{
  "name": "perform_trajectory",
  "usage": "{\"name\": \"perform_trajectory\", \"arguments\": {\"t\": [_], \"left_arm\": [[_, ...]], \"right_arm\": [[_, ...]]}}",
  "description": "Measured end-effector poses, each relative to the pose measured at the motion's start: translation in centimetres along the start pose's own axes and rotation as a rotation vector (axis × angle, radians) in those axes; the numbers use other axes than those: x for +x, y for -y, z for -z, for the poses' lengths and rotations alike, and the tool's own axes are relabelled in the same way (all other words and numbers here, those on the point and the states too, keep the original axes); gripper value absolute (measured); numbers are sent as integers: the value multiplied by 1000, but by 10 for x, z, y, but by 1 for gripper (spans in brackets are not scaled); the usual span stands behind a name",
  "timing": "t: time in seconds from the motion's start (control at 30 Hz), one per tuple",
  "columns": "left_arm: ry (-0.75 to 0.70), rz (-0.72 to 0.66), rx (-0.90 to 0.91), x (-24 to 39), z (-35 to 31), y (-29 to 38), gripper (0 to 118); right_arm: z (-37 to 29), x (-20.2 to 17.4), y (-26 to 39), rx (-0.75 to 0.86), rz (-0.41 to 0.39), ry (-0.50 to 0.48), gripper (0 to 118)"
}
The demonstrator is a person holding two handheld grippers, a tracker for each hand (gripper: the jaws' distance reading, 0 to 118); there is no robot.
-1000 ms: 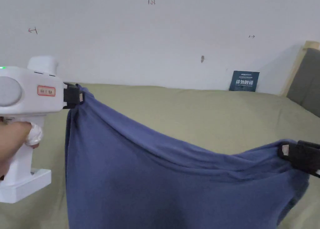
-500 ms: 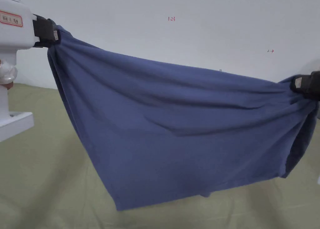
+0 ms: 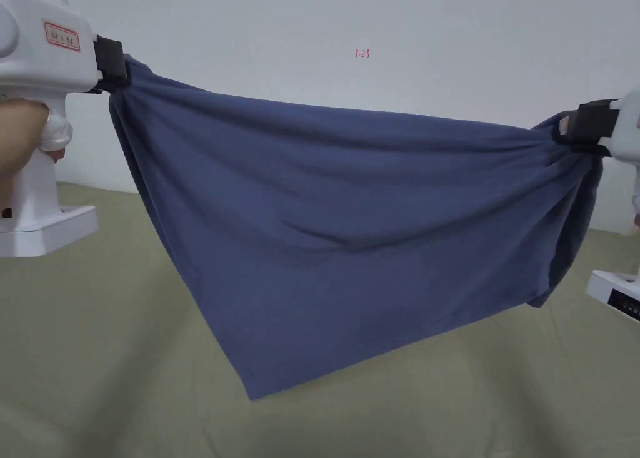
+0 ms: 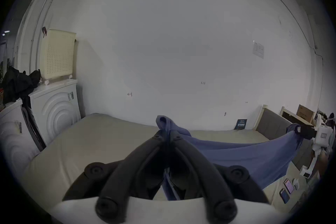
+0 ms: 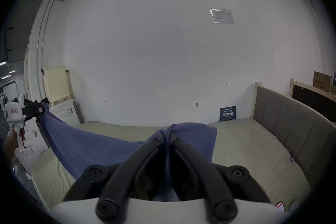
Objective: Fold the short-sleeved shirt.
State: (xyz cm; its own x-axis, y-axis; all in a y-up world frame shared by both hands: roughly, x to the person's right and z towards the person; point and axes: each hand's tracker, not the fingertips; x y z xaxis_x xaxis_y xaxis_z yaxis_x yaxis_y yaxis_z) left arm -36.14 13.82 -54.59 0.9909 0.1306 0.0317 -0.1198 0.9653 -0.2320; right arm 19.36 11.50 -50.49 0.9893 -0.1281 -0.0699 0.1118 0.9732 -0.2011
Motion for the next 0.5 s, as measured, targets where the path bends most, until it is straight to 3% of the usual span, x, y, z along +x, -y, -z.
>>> {"name": "perform_trajectory", "arguments": {"t": [0.23,0.5], "left_arm": [[1,7,-16,-1,0,15,4],[18,-7,-113,-16,-24,107,4]], "right_arm": [[13,-5,21,-25,6,-6,3],[-11,12,94,-103,24,-21,3]]}}
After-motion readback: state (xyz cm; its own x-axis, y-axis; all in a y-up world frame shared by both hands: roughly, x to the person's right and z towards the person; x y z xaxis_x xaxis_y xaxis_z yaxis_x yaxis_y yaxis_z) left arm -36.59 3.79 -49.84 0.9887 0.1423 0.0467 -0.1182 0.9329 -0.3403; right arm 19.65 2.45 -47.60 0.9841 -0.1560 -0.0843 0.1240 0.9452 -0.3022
